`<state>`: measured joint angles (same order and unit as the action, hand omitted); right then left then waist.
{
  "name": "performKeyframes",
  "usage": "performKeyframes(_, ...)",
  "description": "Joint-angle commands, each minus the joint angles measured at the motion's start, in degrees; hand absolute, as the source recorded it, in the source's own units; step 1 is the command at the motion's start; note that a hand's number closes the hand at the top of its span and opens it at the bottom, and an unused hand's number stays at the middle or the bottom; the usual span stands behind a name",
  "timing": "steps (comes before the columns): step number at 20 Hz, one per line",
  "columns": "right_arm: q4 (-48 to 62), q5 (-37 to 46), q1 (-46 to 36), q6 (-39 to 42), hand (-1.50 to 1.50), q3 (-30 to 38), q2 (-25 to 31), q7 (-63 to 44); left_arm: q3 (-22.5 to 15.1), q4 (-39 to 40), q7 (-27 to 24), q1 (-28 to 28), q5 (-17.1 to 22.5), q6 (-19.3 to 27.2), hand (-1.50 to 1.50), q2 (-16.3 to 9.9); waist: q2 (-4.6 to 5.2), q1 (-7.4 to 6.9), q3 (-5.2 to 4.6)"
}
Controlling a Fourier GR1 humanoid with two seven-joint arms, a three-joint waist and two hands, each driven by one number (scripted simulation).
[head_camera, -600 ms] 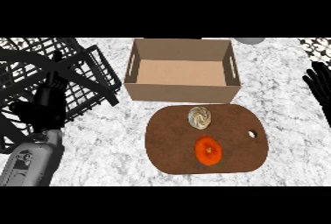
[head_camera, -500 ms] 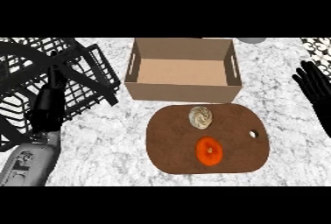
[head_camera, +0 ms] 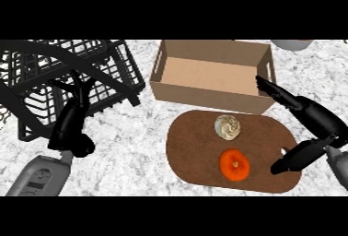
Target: Pick the cupcake from the cutting board and place it in the cardboard box
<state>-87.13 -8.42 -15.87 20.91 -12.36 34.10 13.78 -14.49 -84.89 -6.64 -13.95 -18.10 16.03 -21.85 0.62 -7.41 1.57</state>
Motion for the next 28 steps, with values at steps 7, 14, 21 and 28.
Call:
performKeyframes(7, 10.69, 1.83, -2.62, 9.03, -1.5, -2.11, -2.22, 19.08, 7.8, 4.55, 9.38, 7.13, 6.24, -0.05, 0.0, 0.29, 1.55, 0.09, -1.17)
performKeyframes(14, 14.11, 18.09, -12.98, 8.5, -1.5, -6.89, 5.92, 21.83, 7.53, 0.89, 10.11, 8.59, 7.21, -1.78, 0.0, -0.08, 1.45, -0.71, -1.51)
performKeyframes(21, 16.42, 30.25, -18.97, 8.58, -1.5, -16.83, 7.03, 22.11, 9.09, 0.4, 11.79, 9.37, 7.52, -1.62, 0.0, -0.18, 1.38, 0.89, -1.61)
performKeyframes(28, 23.29, 36.71, -24.7, 9.31, -1.5, -23.84, 1.08, 19.47, 10.66, -1.46, 12.33, 10.18, 8.66, -3.55, 0.0, -1.9, 1.25, 1.35, -1.55)
